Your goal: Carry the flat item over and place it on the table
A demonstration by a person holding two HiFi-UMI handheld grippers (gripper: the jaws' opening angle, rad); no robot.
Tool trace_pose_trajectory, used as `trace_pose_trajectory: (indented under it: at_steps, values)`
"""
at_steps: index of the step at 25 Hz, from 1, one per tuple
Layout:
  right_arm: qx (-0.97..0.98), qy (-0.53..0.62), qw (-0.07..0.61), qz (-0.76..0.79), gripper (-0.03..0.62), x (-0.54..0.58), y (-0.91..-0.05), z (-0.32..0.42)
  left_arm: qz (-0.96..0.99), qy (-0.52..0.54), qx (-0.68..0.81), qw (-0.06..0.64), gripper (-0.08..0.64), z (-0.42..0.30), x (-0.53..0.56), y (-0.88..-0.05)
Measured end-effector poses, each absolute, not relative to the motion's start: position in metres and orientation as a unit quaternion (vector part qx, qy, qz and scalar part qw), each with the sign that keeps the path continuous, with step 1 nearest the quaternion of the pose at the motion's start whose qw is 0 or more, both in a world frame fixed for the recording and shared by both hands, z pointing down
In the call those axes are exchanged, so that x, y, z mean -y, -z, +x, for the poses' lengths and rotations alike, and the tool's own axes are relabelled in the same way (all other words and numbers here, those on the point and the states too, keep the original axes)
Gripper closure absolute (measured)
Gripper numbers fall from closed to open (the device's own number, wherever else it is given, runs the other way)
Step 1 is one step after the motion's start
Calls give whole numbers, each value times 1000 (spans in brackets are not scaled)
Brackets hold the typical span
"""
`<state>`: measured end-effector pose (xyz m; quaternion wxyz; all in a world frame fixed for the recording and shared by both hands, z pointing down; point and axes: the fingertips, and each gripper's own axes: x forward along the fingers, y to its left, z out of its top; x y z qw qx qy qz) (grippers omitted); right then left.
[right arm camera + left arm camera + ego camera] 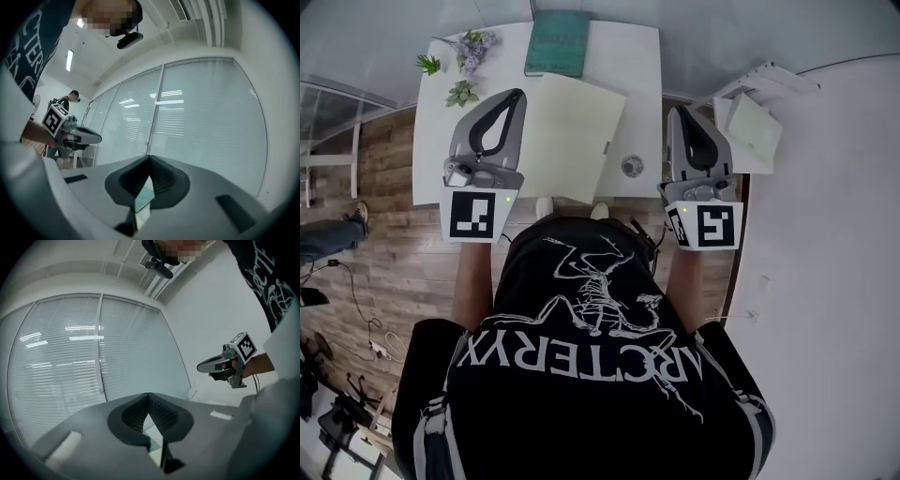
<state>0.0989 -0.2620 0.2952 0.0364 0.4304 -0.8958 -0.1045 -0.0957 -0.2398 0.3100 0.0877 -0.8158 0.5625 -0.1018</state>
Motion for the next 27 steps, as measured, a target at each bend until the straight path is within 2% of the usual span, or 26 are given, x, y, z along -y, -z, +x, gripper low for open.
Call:
trace_pose_trajectory:
  at_steps: [13, 27]
  values:
    - [895, 113, 23, 430, 581, 274, -284, 87, -805, 87, -574, 125, 549, -101, 243, -288]
    - [892, 112, 22, 438, 581, 272, -283, 94, -804, 85, -575, 123, 549, -97, 241, -289]
